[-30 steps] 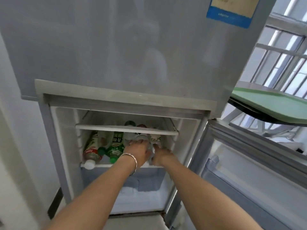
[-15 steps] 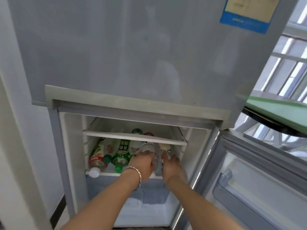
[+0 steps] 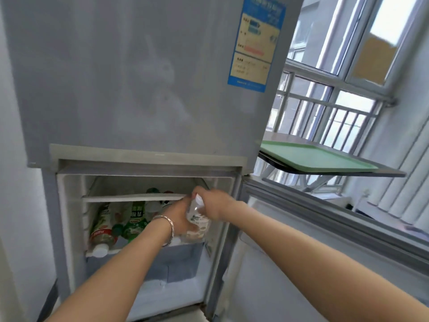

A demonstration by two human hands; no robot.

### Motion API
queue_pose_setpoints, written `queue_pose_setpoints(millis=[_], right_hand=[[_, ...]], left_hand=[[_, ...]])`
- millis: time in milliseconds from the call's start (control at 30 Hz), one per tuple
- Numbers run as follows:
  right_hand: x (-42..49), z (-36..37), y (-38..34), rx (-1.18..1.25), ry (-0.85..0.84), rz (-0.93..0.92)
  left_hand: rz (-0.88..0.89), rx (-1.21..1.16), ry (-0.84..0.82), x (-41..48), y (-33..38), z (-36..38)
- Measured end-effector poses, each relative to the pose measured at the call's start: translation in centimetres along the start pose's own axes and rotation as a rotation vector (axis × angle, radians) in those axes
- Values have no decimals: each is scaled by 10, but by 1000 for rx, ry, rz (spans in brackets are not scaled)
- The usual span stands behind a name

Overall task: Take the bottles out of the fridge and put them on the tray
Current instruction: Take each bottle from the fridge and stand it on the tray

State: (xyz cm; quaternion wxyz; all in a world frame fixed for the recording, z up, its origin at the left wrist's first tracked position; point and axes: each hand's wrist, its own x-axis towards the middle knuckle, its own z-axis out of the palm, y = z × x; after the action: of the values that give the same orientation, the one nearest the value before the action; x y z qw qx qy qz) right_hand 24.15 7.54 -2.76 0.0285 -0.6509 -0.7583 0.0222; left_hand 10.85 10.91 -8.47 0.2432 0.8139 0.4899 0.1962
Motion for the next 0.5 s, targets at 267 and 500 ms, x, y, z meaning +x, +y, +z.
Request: queue_pose_setpoints(millis=[267, 500], right_hand=[[-63, -95, 11, 282, -43, 218], [-115, -131, 32, 606, -155, 214]], left_hand=[[135, -255, 135, -22, 60, -51], [267, -164, 214, -32, 144, -95]])
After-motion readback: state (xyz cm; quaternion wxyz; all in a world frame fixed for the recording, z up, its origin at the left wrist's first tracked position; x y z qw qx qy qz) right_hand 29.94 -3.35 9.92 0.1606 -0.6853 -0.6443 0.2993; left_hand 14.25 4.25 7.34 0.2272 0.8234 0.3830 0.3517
